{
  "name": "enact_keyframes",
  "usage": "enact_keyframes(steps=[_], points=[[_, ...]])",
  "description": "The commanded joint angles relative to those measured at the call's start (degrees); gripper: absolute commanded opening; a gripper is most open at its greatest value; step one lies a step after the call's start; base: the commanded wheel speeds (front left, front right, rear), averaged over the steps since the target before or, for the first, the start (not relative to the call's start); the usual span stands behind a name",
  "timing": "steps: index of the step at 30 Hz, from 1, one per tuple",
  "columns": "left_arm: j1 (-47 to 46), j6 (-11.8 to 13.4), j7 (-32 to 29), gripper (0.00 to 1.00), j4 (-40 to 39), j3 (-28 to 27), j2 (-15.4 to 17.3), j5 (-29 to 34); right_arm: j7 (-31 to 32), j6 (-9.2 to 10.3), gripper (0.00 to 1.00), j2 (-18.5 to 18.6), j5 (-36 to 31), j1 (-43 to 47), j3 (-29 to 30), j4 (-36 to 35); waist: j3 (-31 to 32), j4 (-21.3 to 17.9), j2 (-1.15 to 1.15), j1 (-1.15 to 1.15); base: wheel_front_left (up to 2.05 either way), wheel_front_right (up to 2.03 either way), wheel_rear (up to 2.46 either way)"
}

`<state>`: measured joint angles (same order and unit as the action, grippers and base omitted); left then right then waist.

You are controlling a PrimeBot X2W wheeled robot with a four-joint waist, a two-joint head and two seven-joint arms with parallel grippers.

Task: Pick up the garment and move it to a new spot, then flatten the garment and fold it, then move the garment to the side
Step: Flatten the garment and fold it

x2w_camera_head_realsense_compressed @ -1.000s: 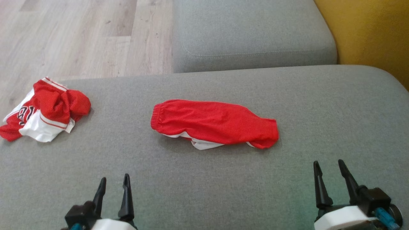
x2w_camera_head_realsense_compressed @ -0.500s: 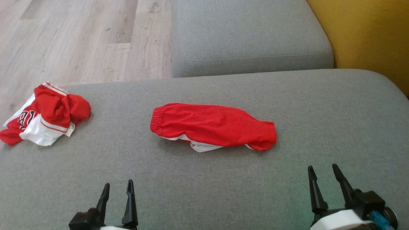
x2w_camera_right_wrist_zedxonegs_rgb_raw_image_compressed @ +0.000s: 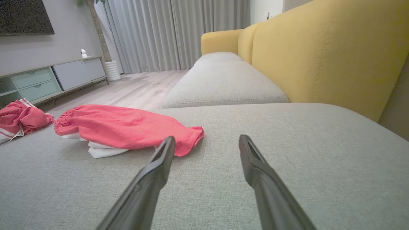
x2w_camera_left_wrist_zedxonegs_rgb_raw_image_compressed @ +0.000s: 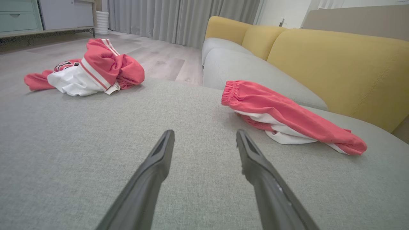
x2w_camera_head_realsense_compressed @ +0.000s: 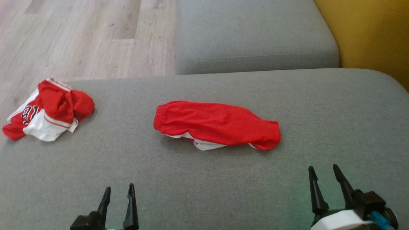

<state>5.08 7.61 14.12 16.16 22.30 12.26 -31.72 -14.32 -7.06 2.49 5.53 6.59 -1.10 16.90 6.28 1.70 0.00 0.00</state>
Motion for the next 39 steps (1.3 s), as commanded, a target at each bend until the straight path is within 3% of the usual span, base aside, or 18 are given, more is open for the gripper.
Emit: enact_keyframes(steps=[1,8,20,28,29,30,31,35,39], points=[[-2.7,0.3,0.0,1.0,-2.0,-1.5,0.8,0.3,-0.7,-0.43,1.0,0.4,-0.2,-1.9,-1.2,-1.3,-0.7,0.6,0.0,0.0,0.0,0.0,0.0],[-3.7,0.6,-0.5,1.0,-3.3,-0.3,0.7,1.1,-0.7,-0.43,1.0,0.4,-2.1,-7.5,-1.9,2.9,-3.8,4.1,0.0,0.0,0.0,0.0,0.0],[-7.4,0.6,-0.3,1.0,-4.4,0.4,-0.1,2.1,0.5,-0.43,1.0,0.4,-9.8,-22.0,0.3,20.9,-13.0,12.8,0.0,0.0,0.0,0.0,0.0],[-8.5,0.3,0.3,1.0,-3.3,0.0,-1.1,2.3,0.5,-0.43,1.0,0.4,-12.3,-27.1,3.4,29.3,-14.9,14.5,0.0,0.0,0.0,0.0,0.0],[-8.6,0.3,0.4,1.0,-3.2,0.0,-1.2,2.4,0.5,-0.43,0.49,0.4,-12.5,-27.7,3.9,30.2,-14.9,14.5,0.0,0.0,0.0,0.0,0.0],[-8.7,0.2,0.5,1.0,-2.9,-0.3,-1.3,2.4,0.3,-0.43,0.05,0.4,-12.2,-28.6,4.7,31.5,-14.8,14.3,0.0,0.0,0.0,0.0,0.0],[-8.8,0.2,0.5,1.0,-2.7,-0.4,-1.3,2.4,0.1,-0.43,0.0,0.4,-12.1,-29.0,4.8,31.7,-14.6,14.1,0.0,0.0,0.0,0.0,0.0],[-8.7,0.1,0.7,1.0,-2.3,-0.7,-1.4,2.6,-0.4,-0.43,0.0,0.4,-11.5,-29.1,5.1,29.9,-13.5,13.1,0.0,0.0,0.0,0.0,0.0],[-8.1,0.2,0.7,1.0,-2.1,-1.2,-1.4,2.6,-0.6,-0.43,0.0,0.4,-9.2,-27.0,2.2,23.7,-12.0,11.2,0.0,0.0,0.0,0.0,0.0]])
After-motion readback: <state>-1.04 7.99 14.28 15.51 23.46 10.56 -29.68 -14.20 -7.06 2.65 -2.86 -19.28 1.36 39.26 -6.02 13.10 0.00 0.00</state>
